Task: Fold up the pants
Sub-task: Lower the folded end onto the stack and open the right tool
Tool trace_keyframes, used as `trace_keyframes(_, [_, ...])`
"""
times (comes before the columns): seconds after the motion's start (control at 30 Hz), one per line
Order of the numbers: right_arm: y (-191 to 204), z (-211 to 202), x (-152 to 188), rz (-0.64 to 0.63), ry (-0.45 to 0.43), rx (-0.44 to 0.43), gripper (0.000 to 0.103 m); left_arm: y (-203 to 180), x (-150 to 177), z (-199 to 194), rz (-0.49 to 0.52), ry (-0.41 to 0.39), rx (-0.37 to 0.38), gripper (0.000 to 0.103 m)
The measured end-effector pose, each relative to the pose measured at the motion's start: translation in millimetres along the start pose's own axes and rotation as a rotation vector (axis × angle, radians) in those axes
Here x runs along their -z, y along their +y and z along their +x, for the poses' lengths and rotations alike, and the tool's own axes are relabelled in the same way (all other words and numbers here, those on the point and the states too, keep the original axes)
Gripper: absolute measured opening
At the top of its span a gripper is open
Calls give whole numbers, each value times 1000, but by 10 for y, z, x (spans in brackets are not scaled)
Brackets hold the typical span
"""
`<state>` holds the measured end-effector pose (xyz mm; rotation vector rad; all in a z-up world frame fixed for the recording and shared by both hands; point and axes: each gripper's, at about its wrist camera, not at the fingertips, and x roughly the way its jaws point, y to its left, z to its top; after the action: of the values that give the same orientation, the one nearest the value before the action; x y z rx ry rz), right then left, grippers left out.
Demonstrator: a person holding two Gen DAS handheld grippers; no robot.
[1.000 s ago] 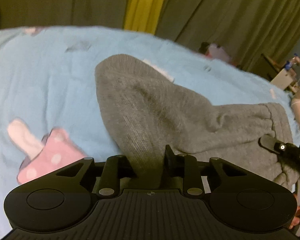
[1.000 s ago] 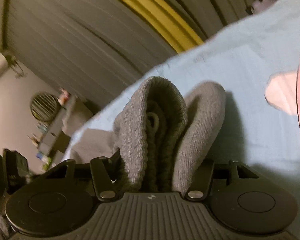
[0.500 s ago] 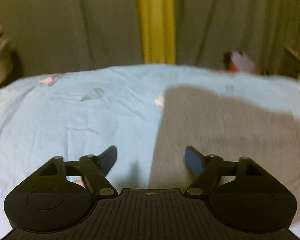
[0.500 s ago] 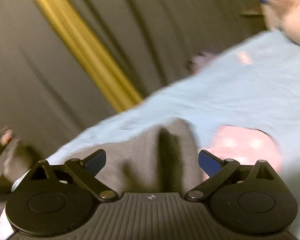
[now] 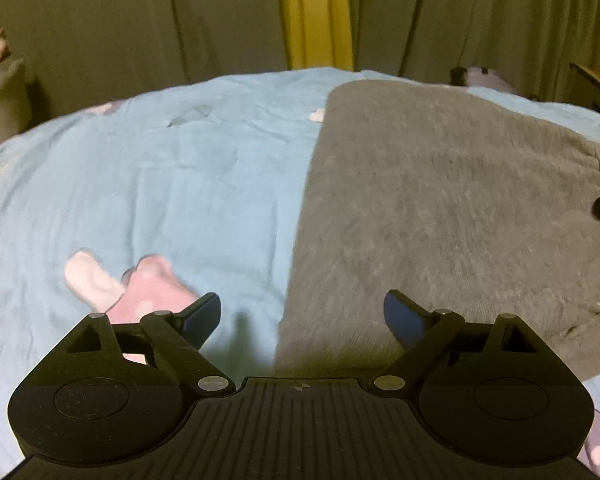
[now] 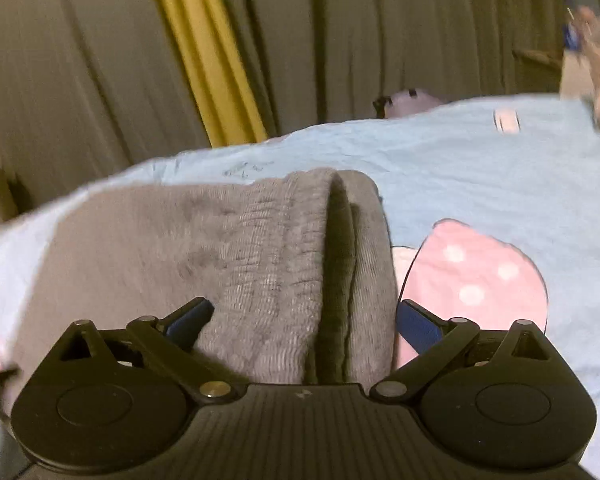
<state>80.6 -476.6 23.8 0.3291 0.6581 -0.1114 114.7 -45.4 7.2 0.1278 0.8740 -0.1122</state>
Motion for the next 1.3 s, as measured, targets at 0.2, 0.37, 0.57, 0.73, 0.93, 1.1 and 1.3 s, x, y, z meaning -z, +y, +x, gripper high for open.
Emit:
trace_keyframes(0.2, [-56,-231,114,51,8,-21,99,199,209,-113,-81,20,46,95])
trace_keyframes(0.37, [-61,-317,229,59,2,15,99,348,359,-24,-170,96,50,95])
trace_keyframes(0.57, [41,-563,365,43,-56,58,99,176,478,-180,-96,52,96,92])
trace_keyframes(0.73, [7,-590,416,79,-32,68,99,41,446,-135,-88,29,135,92])
trace_keyframes(0.93, [84,-687,532,56,12,128,99,108,439,7,-109,24,26,89])
trace_keyframes(1.1, [106,-719,637,95,96,156,99,155,470,-66,-125,23,30,88])
trace_keyframes(1.3, [332,-593,757,-34,169,230,99,164,484,-80,-117,41,37,93])
